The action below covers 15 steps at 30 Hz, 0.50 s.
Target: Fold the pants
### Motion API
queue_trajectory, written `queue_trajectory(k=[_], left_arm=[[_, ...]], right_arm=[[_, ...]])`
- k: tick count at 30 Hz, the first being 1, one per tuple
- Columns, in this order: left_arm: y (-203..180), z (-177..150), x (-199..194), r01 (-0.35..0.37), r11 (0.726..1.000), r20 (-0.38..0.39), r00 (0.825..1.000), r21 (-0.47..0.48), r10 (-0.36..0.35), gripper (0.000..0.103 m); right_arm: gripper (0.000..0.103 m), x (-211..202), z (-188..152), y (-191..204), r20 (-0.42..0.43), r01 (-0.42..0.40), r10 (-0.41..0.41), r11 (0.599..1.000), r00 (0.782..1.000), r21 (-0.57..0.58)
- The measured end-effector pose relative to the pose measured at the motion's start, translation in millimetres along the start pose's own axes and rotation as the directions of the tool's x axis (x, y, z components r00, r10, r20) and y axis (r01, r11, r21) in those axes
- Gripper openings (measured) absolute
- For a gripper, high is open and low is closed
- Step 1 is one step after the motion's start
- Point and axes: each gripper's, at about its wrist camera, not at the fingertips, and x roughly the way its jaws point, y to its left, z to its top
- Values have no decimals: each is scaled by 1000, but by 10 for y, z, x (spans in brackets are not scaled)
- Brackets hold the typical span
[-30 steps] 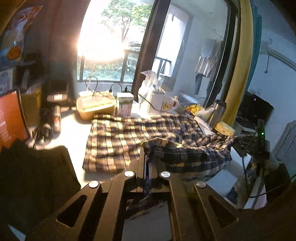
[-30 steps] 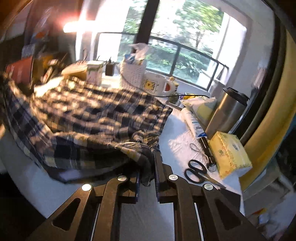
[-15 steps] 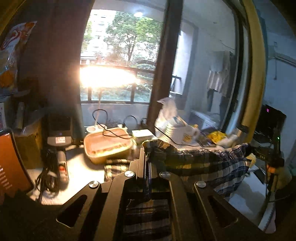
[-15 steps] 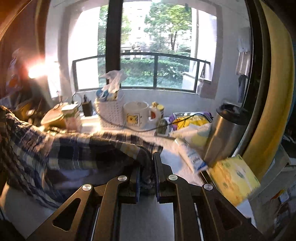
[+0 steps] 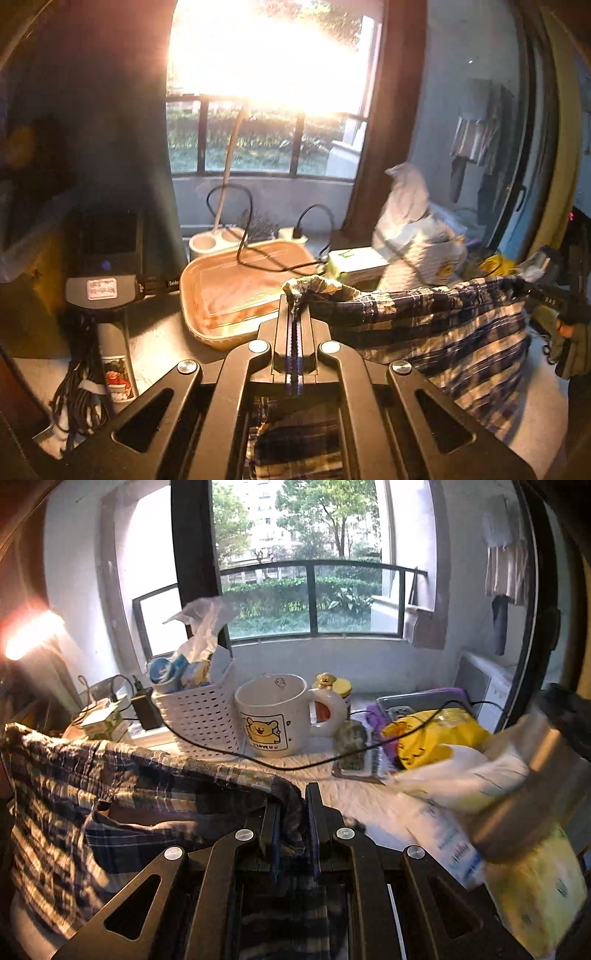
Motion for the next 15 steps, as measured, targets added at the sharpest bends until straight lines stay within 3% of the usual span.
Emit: queue_trajectory(k=[9,11,13,14,15], left_arm=[[186,-106,530,-83,996,-110,990,16,84,2],[229,-110,546,-100,995,-130,986,15,101,15],[271,-97,461,-104,995,-114,988,4,104,48],[289,-92,383,-106,994,-104,989,-4,105,54],[304,-97,292,-104,995,-97,990,-13,102,60]], right_arm=[[12,605,158,-16,-69,-23,24,1000,997,9],[15,706,198,-17,-80,-23,24,1000,997,15],[27,751,217,-3,-83,-16,17,1000,996,20],[32,731,228,-6,-76,-10,11,1000,997,20],[46,712,234,-10,-69,-5,7,1000,998,19]])
